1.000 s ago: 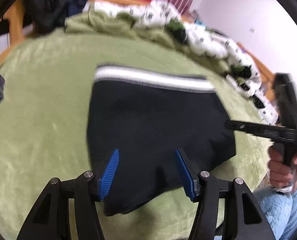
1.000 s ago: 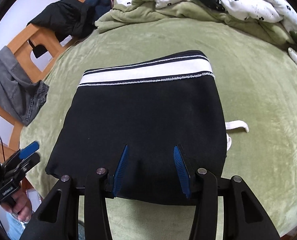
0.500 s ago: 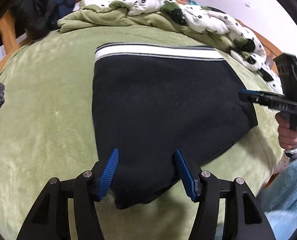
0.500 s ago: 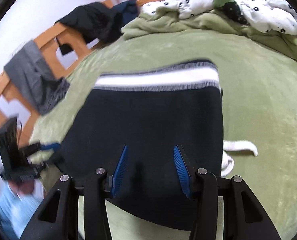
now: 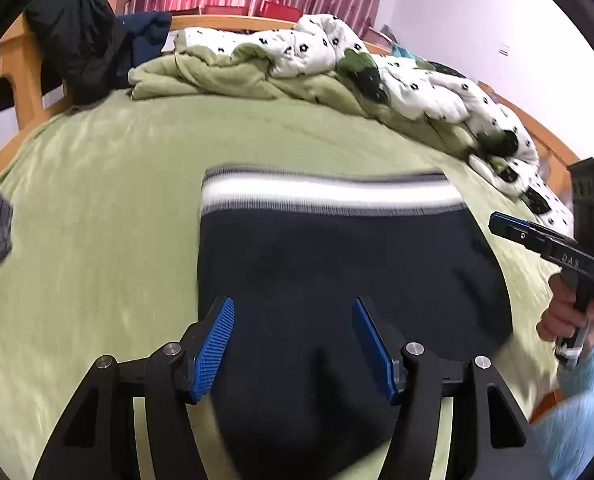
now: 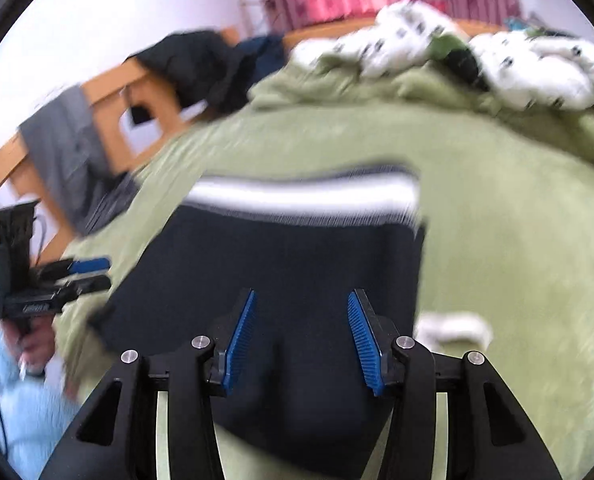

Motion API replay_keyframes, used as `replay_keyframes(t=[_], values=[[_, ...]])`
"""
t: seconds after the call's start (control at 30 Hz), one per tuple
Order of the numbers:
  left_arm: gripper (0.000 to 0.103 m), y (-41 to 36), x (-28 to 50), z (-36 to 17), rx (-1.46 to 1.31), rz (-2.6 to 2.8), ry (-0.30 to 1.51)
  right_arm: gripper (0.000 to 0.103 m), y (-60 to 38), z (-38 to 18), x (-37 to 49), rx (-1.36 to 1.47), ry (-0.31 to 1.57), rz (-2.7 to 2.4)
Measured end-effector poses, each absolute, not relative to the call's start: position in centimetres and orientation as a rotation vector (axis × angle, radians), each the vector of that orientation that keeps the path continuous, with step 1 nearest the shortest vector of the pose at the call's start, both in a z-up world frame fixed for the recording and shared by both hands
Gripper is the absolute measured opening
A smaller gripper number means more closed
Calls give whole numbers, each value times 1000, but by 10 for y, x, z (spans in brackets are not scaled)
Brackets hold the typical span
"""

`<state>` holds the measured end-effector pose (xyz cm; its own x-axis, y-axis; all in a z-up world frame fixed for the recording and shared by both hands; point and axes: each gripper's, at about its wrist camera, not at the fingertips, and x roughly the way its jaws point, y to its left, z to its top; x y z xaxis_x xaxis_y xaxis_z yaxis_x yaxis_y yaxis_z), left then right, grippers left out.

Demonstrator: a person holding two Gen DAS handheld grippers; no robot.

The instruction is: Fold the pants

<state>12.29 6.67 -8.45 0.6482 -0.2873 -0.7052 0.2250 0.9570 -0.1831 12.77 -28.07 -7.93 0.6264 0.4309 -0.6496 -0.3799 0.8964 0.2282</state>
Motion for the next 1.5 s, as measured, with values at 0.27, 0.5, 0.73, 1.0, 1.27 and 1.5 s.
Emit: replay_keyframes(t=[0.27,0.5,0.73,1.0,1.27,1.5], values=[[59,42,208,-83,-86,-284,795,48,-237,-75,211,-32,722,348],[63,55,246,-143,-114,-169,891,46,-236,-124,244,-131,779,259],[63,69,233,-137,-169,-189,927,44,-240,-121,239,-103,775,255],[60,73,195,-136,-153,-218,1001,46,-251,-112,208,-61,831,240],[61,77,107,-141,-185,-238,1047,47,-272,-112,141,-60,932,253],[61,79,40,-134,-148,-260,1050,48,-296,-130,84,-48,1009,241]])
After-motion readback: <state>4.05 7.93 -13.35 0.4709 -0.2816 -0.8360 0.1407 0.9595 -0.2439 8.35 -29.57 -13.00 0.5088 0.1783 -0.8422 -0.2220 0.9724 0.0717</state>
